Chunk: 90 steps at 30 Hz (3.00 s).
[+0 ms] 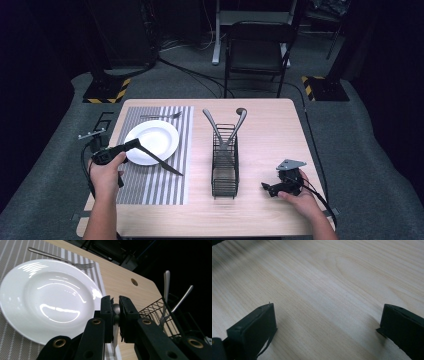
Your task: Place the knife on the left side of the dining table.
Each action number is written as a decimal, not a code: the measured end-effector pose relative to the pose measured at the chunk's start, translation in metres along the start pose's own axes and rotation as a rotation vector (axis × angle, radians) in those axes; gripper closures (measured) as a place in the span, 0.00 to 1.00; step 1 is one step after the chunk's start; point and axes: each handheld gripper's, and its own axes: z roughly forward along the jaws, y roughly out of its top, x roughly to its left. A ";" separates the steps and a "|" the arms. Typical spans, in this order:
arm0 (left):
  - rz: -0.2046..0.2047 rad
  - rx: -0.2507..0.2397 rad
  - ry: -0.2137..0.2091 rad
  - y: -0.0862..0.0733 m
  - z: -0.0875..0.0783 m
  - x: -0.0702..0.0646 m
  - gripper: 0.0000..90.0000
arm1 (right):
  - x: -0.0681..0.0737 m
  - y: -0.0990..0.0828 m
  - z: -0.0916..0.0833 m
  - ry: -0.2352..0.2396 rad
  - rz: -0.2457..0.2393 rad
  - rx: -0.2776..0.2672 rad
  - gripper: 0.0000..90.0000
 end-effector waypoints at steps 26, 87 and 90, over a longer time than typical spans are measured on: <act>-0.120 -0.053 0.111 -0.032 -0.011 0.047 0.84 | 0.000 0.000 0.000 0.003 0.003 0.000 0.00; -0.245 -0.025 0.181 -0.073 0.008 0.112 0.76 | 0.000 0.000 0.000 0.000 0.001 -0.001 0.00; -0.241 -0.016 0.180 -0.073 0.009 0.114 0.76 | 0.000 0.000 0.000 0.000 0.001 -0.001 0.00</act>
